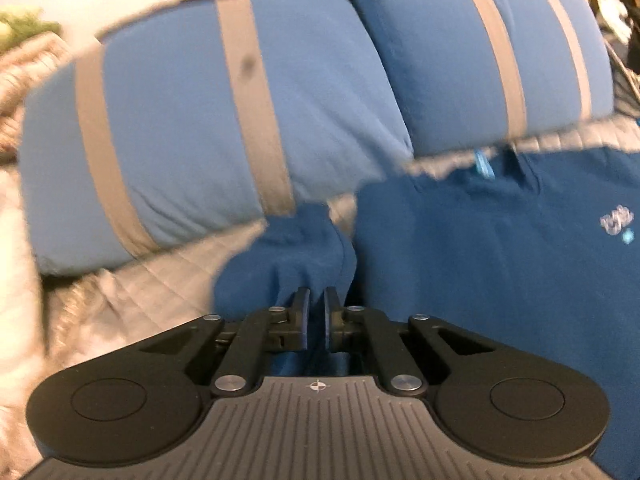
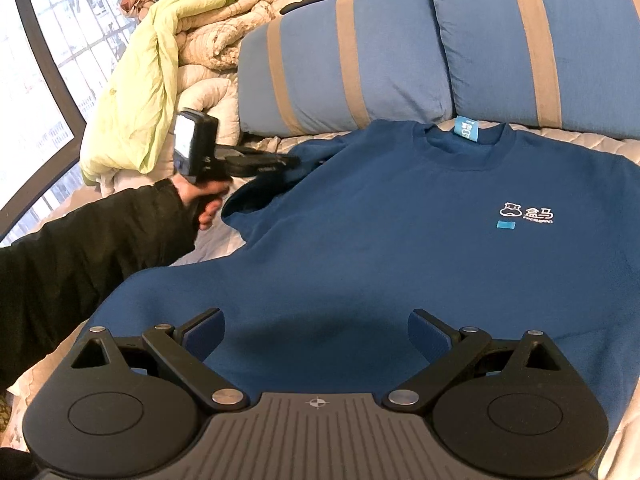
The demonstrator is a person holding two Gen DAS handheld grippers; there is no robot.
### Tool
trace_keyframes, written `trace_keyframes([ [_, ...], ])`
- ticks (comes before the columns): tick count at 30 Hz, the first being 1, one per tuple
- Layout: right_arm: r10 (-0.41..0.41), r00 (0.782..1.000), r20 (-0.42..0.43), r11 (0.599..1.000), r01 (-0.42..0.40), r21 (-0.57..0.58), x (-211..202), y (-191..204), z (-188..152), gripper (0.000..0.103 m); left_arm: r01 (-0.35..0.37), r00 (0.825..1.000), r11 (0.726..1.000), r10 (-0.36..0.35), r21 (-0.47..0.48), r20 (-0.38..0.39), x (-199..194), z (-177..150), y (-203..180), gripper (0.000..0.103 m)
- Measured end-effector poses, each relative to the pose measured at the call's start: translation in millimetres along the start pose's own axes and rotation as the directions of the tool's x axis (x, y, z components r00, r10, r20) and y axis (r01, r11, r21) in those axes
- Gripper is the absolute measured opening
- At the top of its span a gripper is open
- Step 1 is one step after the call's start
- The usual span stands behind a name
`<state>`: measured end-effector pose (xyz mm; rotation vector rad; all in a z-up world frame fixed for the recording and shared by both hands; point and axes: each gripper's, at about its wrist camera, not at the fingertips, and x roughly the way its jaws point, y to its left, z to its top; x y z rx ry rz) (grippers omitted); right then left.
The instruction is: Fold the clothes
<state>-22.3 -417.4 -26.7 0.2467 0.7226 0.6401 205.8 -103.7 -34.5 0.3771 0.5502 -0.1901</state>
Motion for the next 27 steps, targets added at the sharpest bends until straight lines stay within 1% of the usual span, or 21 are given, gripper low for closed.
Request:
trace_keyframes([
  [2,-0.002,1.000,0.002,1.000,0.002,-0.002,-1,1,0,0.099,-0.029,0.998,0.999,0.030,-0.018,0.046,-21,6,12,0.007],
  [5,-0.007,1.000,0.005,1.000,0.007,-0.007,-2,2,-1,0.099,-0.059,0.994,0.997,0.062,-0.040,0.092,-55,8,33,0.007],
  [8,-0.009,1.000,0.012,1.000,0.010,-0.010,-3,2,-1,0.099,-0.098,0.990,0.994,0.102,-0.045,0.103,-86,-5,50,0.007],
  [12,-0.012,1.000,0.016,1.000,0.013,-0.013,-4,3,-2,0.099,-0.149,0.987,0.989,0.149,-0.008,0.052,-107,-37,60,0.007],
  [16,-0.017,1.000,0.013,1.000,0.017,-0.017,-4,4,-2,0.099,-0.174,0.984,0.985,0.174,0.006,-0.048,-103,-75,64,0.008],
  [19,-0.018,1.000,0.014,1.000,0.018,-0.015,-4,4,-2,0.099,-0.191,0.974,0.981,0.193,0.025,-0.115,-96,-96,65,0.010],
  [22,-0.018,1.000,0.016,1.000,0.018,-0.008,-4,4,-2,0.099,-0.194,0.965,0.977,0.207,0.090,-0.164,-90,-107,61,0.012],
  [23,-0.018,1.000,0.016,1.000,0.019,-0.007,-4,4,-2,0.099,-0.195,0.961,0.974,0.212,0.113,-0.176,-89,-109,60,0.014],
  [24,-0.018,1.000,0.017,1.000,0.018,-0.007,-5,4,-2,0.099,-0.200,0.961,0.972,0.220,0.126,-0.170,-90,-110,60,0.021],
  [25,-0.018,1.000,0.018,1.000,0.018,-0.008,-5,4,-2,0.099,-0.200,0.963,0.971,0.219,0.127,-0.158,-92,-108,60,0.025],
  [27,-0.015,1.000,0.020,1.000,0.015,-0.007,-5,4,-2,0.099,-0.176,0.975,0.979,0.187,0.100,-0.117,-100,-103,62,0.040],
])
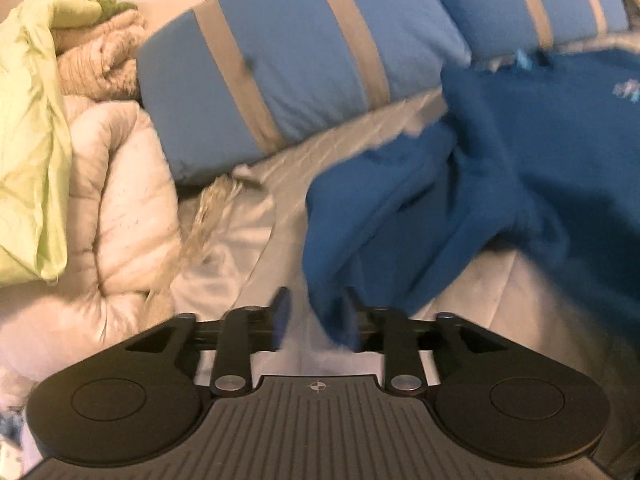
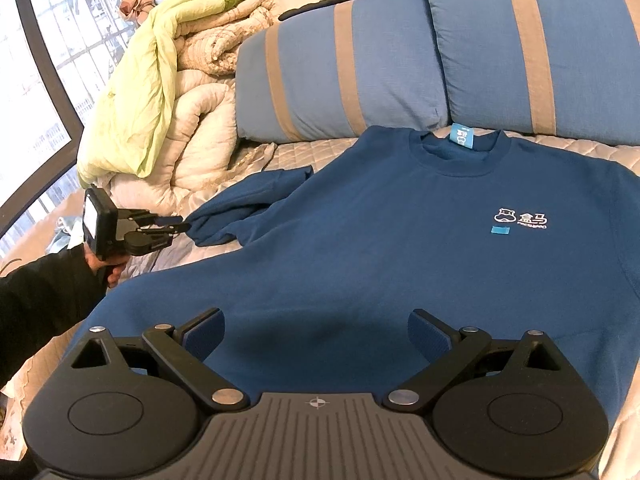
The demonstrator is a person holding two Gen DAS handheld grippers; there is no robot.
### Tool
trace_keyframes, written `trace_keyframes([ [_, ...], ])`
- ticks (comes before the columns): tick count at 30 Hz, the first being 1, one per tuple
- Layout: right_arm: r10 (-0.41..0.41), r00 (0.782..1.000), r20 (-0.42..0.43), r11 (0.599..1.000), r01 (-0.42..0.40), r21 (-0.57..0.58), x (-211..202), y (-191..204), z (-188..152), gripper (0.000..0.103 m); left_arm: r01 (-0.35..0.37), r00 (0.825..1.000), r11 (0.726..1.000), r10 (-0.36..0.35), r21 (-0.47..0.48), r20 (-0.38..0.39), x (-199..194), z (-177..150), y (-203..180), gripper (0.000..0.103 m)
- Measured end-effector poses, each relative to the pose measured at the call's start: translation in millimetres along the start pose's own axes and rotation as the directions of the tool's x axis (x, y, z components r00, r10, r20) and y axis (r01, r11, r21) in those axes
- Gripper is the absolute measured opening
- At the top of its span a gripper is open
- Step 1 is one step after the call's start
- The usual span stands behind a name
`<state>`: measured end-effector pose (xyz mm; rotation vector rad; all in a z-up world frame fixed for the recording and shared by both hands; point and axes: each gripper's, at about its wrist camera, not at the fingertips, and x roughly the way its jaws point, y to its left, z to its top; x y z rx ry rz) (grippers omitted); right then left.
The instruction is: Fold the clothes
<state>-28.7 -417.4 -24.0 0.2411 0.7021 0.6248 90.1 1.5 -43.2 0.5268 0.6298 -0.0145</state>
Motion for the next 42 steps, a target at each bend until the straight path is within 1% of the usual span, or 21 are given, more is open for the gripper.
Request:
trace_keyframes([
  [1,0.003,1.000,0.000,1.000,-0.003,0.001,0,0,0,0.099,0.024,0.999,1.000,-0.023,-0.015,0.026,-4,3,1,0.043],
  [3,0.008,1.000,0.001,1.000,-0.008,0.003,0,-1,0,0.099,0.061,0.996,0.998,-0.059,-0.016,0.067,-9,12,-2,0.053],
  [6,-0.002,1.000,0.001,1.000,0.002,-0.003,1,0,-1,0.099,0.080,0.991,0.996,-0.083,0.035,0.102,-4,31,-15,0.055],
  [8,-0.014,1.000,0.000,1.000,0.014,-0.009,1,1,-1,0.099,0.087,0.990,0.992,-0.096,0.087,0.105,7,46,-27,0.055],
  [11,-0.060,0.998,-0.012,0.998,0.059,-0.028,4,7,-1,0.099,0.116,0.989,0.985,-0.126,0.129,0.074,29,61,-40,0.055],
  [13,-0.086,0.996,-0.024,0.995,0.085,-0.048,7,10,-2,0.099,0.139,0.989,0.982,-0.145,0.131,0.039,48,70,-45,0.055],
  [16,-0.105,0.994,-0.039,0.992,0.102,-0.069,9,12,-3,0.099,0.168,0.986,0.976,-0.169,0.137,-0.003,70,77,-52,0.055],
  [19,-0.102,0.994,-0.049,0.992,0.098,-0.073,11,11,-3,0.099,0.181,0.983,0.973,-0.177,0.140,-0.040,86,79,-59,0.052],
  [20,-0.098,0.994,-0.052,0.993,0.095,-0.070,11,11,-2,0.099,0.186,0.982,0.972,-0.180,0.141,-0.052,91,80,-61,0.047],
  [21,-0.093,0.994,-0.055,0.994,0.090,-0.065,12,10,-2,0.099,0.189,0.981,0.971,-0.181,0.144,-0.064,96,80,-64,0.039],
  [22,-0.089,0.994,-0.057,0.995,0.085,-0.060,12,9,-2,0.099,0.181,0.983,0.970,-0.171,0.160,-0.072,100,80,-67,0.032],
  [23,-0.085,0.995,-0.060,0.995,0.081,-0.055,13,8,-1,0.099,0.174,0.984,0.970,-0.162,0.171,-0.079,102,81,-70,0.021],
  [24,-0.080,0.995,-0.063,0.996,0.076,-0.051,13,7,-1,0.099,0.168,0.984,0.969,-0.155,0.179,-0.084,103,83,-71,0.017],
  [26,-0.078,0.995,-0.067,0.996,0.075,-0.052,14,7,-1,0.099,0.169,0.985,0.975,-0.161,0.147,-0.062,100,87,-68,0.011],
  [28,-0.081,0.994,-0.069,0.995,0.078,-0.057,14,8,-1,0.099,0.157,0.988,0.983,-0.157,0.093,-0.015,91,91,-60,0.009],
  [31,-0.087,0.994,-0.070,0.995,0.082,-0.063,14,9,-2,0.099,0.117,0.991,0.992,-0.119,0.045,0.059,71,96,-45,0.008],
  [33,-0.089,0.993,-0.071,0.994,0.085,-0.065,14,10,-2,0.099,0.090,0.990,0.996,-0.092,0.019,0.108,55,98,-32,0.008],
  [38,-0.089,0.993,-0.071,0.994,0.085,-0.064,14,9,-3,0.099,0.028,0.981,0.998,-0.017,-0.050,0.195,12,96,5,0.008],
  [41,-0.088,0.992,-0.086,0.995,0.083,-0.061,15,8,-3,0.099,-0.026,0.973,0.995,0.047,-0.095,0.228,-12,87,27,0.008],
  [42,-0.090,0.992,-0.093,0.994,0.084,-0.064,16,9,-3,0.099,-0.052,0.969,0.991,0.080,-0.123,0.236,-21,81,35,0.008],
])
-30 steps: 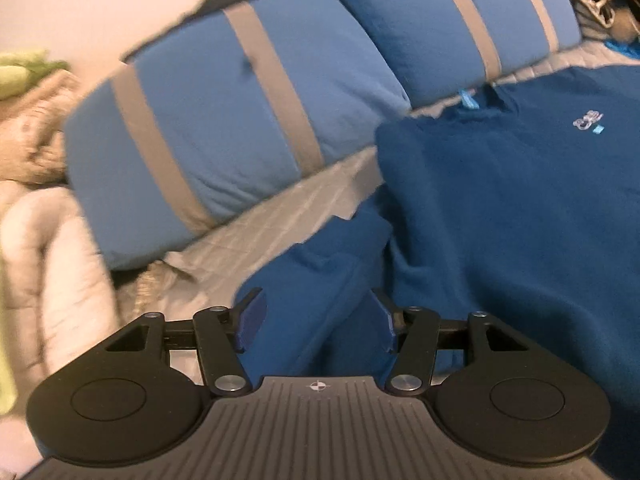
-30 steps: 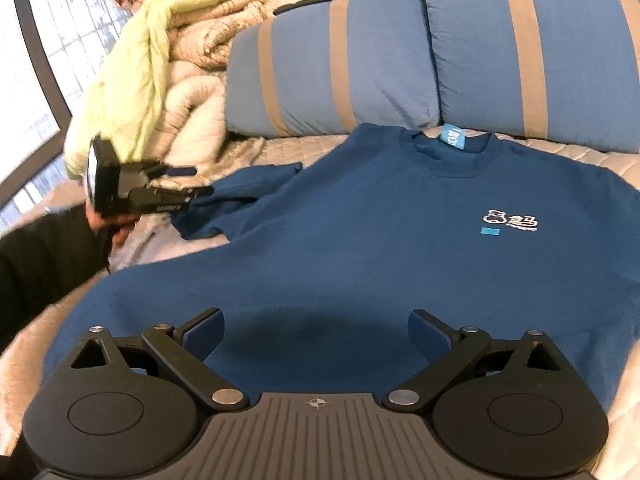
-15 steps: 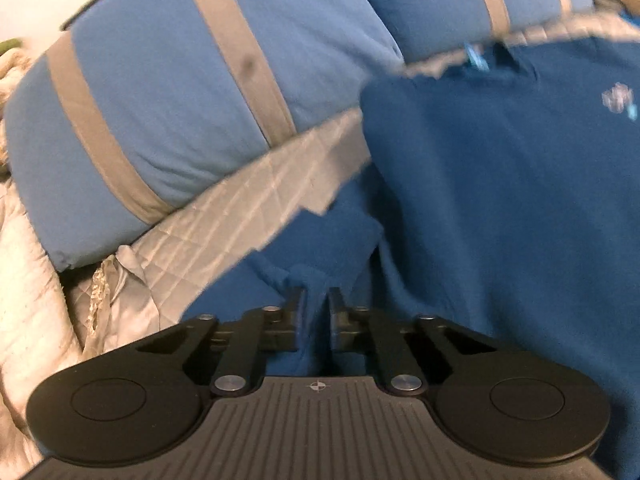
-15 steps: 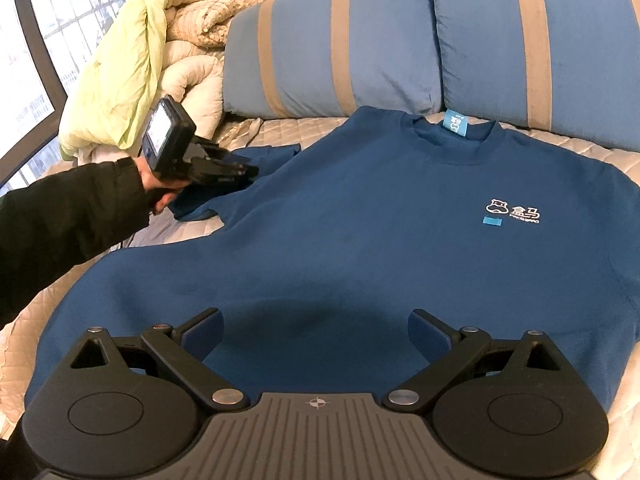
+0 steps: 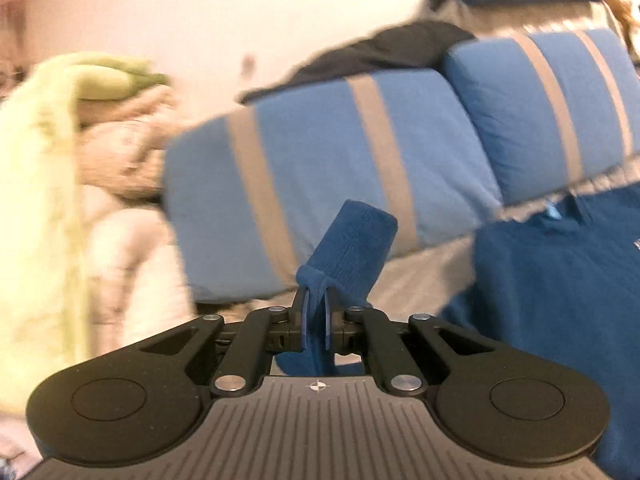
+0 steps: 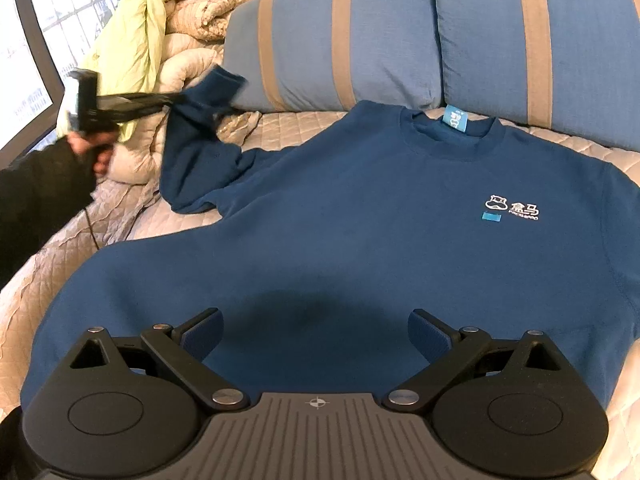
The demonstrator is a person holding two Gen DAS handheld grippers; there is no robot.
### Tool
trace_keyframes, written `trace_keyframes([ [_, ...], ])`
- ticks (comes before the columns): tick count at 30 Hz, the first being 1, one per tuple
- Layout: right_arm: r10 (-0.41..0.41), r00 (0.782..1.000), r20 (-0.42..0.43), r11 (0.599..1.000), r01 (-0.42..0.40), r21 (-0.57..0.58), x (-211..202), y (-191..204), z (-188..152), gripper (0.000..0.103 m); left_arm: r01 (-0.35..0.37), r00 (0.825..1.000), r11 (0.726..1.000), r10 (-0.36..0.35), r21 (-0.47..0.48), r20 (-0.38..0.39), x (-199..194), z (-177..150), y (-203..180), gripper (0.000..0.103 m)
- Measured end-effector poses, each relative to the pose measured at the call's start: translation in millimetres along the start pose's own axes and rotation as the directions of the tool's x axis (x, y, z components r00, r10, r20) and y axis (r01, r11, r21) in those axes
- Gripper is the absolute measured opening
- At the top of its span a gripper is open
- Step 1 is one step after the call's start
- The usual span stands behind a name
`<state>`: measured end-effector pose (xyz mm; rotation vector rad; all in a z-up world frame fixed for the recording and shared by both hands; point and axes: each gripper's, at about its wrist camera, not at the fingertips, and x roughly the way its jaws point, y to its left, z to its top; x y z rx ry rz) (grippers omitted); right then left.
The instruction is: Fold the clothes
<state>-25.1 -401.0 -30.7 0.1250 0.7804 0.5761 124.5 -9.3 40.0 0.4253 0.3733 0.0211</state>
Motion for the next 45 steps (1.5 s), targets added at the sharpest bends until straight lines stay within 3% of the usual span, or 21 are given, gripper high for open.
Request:
trace_keyframes([
  [5,0.006,0.999,-0.050,0.999,-0.008,-0.035,5,4,0,0.099,-0.128,0.990,0.983,0.134,-0.131,0.035,-39,-21,46,0.008],
  [9,0.025,0.994,-0.105,0.997,-0.032,-0.065,13,8,1,0.099,-0.224,0.972,0.947,0.235,-0.230,0.017,-64,-51,82,0.008],
  [12,0.035,0.988,-0.148,0.997,-0.046,-0.069,19,10,2,0.099,-0.306,0.949,0.914,0.314,-0.267,-0.015,-75,-80,103,0.011],
  [15,0.034,0.985,-0.167,0.997,-0.046,-0.068,22,12,2,0.099,-0.384,0.923,0.875,0.372,-0.295,-0.098,-78,-120,115,0.011],
  [16,0.029,0.986,-0.166,0.997,-0.041,-0.070,22,13,2,0.099,-0.401,0.916,0.866,0.379,-0.299,-0.131,-78,-132,118,0.011],
  [20,0.022,0.988,-0.155,0.997,-0.032,-0.064,19,14,2,0.099,-0.380,0.916,0.880,0.313,-0.286,-0.252,-73,-176,113,0.018],
  [22,0.021,0.989,-0.147,0.998,-0.030,-0.056,17,13,2,0.099,-0.389,0.908,0.885,0.322,-0.257,-0.268,-76,-189,105,0.024],
  [23,0.022,0.989,-0.145,0.998,-0.029,-0.053,17,12,2,0.099,-0.392,0.906,0.883,0.323,-0.256,-0.274,-77,-192,104,0.032],
  [26,0.022,0.990,-0.139,0.999,-0.029,-0.044,17,10,3,0.099,-0.383,0.909,0.876,0.302,-0.292,-0.287,-82,-196,110,0.046],
  [30,0.023,0.991,-0.131,0.999,-0.028,-0.037,16,9,3,0.099,-0.388,0.914,0.837,0.295,-0.386,-0.278,-99,-203,127,0.055],
  [33,0.028,0.992,-0.120,0.999,-0.031,-0.030,15,7,2,0.099,-0.389,0.919,0.754,0.280,-0.530,-0.277,-117,-212,147,0.058],
  [37,0.042,0.994,-0.105,0.999,-0.044,-0.011,12,4,2,0.099,-0.360,0.932,0.597,0.201,-0.717,-0.301,-127,-237,182,0.065],
  [39,0.048,0.994,-0.101,0.999,-0.048,-0.003,12,2,2,0.099,-0.338,0.940,0.531,0.150,-0.777,-0.306,-127,-253,193,0.065],
  [42,0.050,0.994,-0.097,0.999,-0.050,-0.002,12,2,2,0.099,-0.289,0.955,0.459,0.074,-0.840,-0.288,-124,-274,202,0.065],
  [45,0.050,0.994,-0.096,0.999,-0.050,0.001,12,2,2,0.099,-0.280,0.954,0.364,-0.001,-0.888,-0.301,-115,-296,203,0.065],
])
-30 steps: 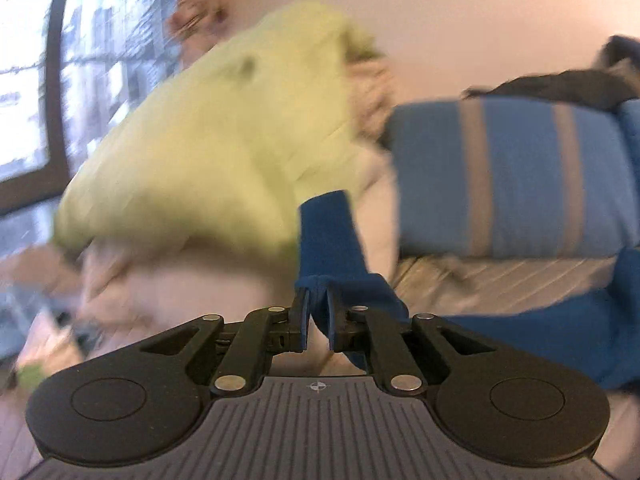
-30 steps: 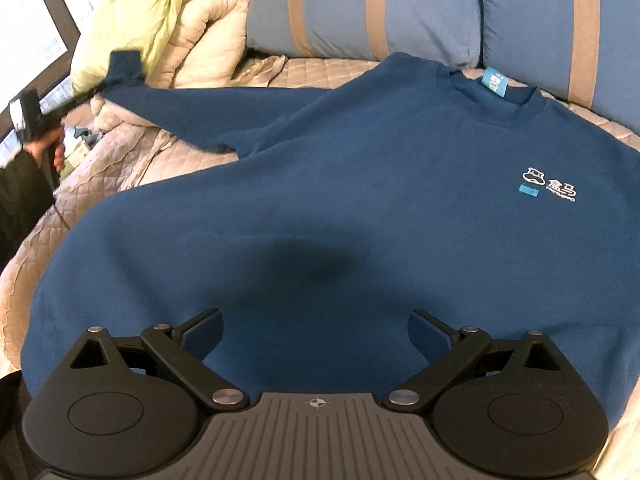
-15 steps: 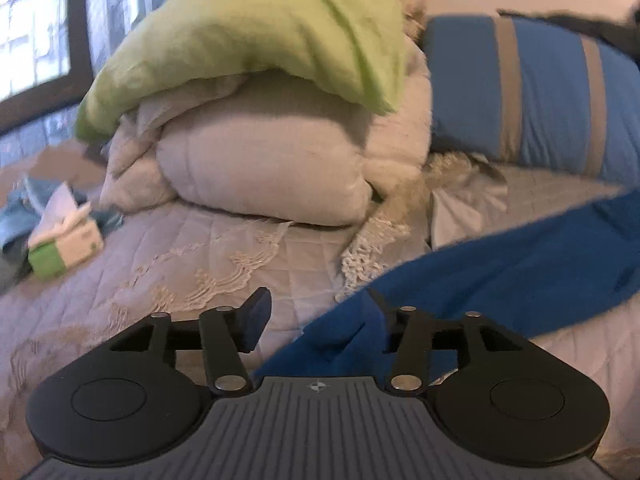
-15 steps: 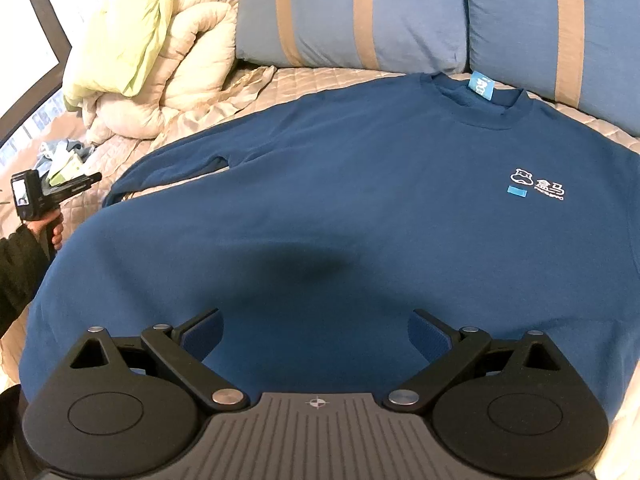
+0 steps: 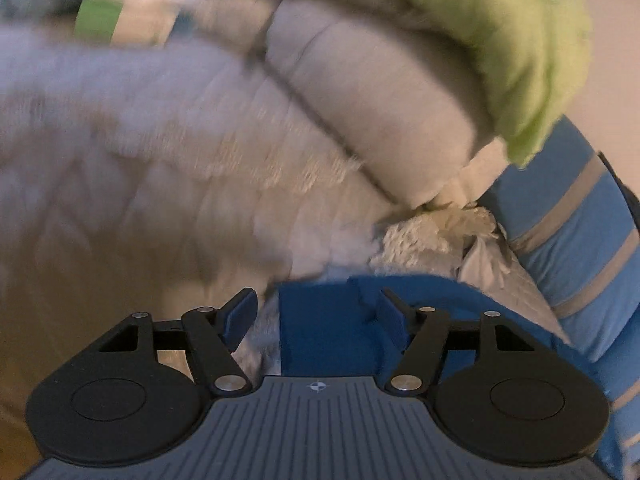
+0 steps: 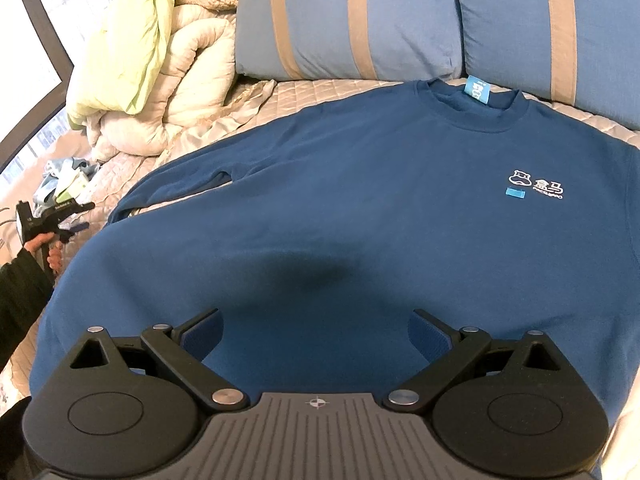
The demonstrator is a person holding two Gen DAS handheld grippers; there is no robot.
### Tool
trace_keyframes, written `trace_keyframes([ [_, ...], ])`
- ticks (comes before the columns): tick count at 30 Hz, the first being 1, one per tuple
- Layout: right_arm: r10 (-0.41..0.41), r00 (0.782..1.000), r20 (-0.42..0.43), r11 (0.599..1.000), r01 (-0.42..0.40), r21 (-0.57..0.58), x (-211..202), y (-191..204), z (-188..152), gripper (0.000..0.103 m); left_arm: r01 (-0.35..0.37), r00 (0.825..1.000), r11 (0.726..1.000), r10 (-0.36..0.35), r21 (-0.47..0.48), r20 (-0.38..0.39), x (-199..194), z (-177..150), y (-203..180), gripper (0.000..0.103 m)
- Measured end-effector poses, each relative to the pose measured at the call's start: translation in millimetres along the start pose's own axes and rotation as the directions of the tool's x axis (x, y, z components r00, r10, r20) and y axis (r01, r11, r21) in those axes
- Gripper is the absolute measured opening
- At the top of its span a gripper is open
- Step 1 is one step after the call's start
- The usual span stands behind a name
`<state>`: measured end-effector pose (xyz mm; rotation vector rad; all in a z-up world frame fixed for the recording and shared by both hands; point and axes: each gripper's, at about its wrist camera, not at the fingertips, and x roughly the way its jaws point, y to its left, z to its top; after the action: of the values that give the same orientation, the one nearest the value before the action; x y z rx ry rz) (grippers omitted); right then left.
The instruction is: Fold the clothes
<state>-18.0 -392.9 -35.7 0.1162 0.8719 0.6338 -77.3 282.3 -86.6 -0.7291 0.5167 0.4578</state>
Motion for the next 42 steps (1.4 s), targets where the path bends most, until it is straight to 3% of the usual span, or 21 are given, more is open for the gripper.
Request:
trace_keyframes([
  [3,-0.001,1.000,0.001,1.000,0.001,0.003,0,0,0,0.099,0.038,0.996,0.989,-0.050,-0.143,-0.079,17,-8,18,0.064],
  [5,-0.003,1.000,0.001,1.000,0.003,0.005,0,-1,0,0.099,0.083,0.986,0.963,-0.117,-0.255,-0.122,27,-13,31,0.063],
  [7,-0.003,1.000,0.000,1.000,0.003,0.008,0,-1,0,0.099,0.112,0.971,0.931,-0.177,-0.347,-0.160,35,-18,39,0.047],
  [8,-0.004,1.000,-0.001,1.000,0.004,0.009,1,-1,0,0.099,0.114,0.968,0.927,-0.184,-0.358,-0.169,35,-18,39,0.027],
  [9,-0.004,1.000,-0.002,1.000,0.004,0.010,1,-1,0,0.099,0.115,0.966,0.923,-0.190,-0.366,-0.177,35,-17,39,0.019],
  [14,-0.009,1.000,-0.005,1.000,0.009,0.009,1,-1,1,0.099,0.086,0.989,0.976,-0.108,-0.198,-0.103,11,20,22,0.011],
  [19,-0.008,1.000,-0.012,1.000,0.009,0.011,2,-1,2,0.099,0.095,0.995,0.995,-0.095,-0.039,0.000,-11,68,-8,0.010],
  [25,-0.008,1.000,-0.009,1.000,0.009,0.015,2,-1,1,0.099,0.047,0.990,0.972,-0.076,0.229,0.121,-26,94,-55,0.010],
  [27,-0.006,1.000,-0.001,1.000,0.007,0.017,1,-2,1,0.099,-0.034,0.989,0.958,-0.009,0.283,0.149,-18,87,-56,0.004],
  [29,-0.002,1.000,0.007,1.000,0.002,0.022,0,-3,0,0.099,-0.134,0.983,0.946,0.089,0.294,0.163,-8,76,-47,0.005],
  [32,0.009,1.000,0.014,1.000,-0.009,0.030,-1,-5,0,0.099,-0.164,0.986,0.970,0.155,0.179,0.061,6,62,-10,0.008],
  [34,0.014,1.000,0.013,0.999,-0.014,0.028,-1,-6,0,0.099,-0.143,0.990,0.985,0.141,0.093,0.026,4,55,11,0.016],
  [36,0.017,1.000,0.008,1.000,-0.017,0.026,0,-6,1,0.099,-0.131,0.991,0.991,0.131,0.039,0.016,-1,48,25,0.039],
  [39,0.020,1.000,0.000,1.000,-0.020,0.023,2,-5,2,0.099,-0.088,0.996,0.996,0.088,-0.019,0.013,-9,42,37,0.045],
  [42,0.015,1.000,0.004,1.000,-0.015,0.023,1,-5,2,0.099,0.010,1.000,0.985,-0.013,-0.171,-0.012,-12,29,53,0.057],
])
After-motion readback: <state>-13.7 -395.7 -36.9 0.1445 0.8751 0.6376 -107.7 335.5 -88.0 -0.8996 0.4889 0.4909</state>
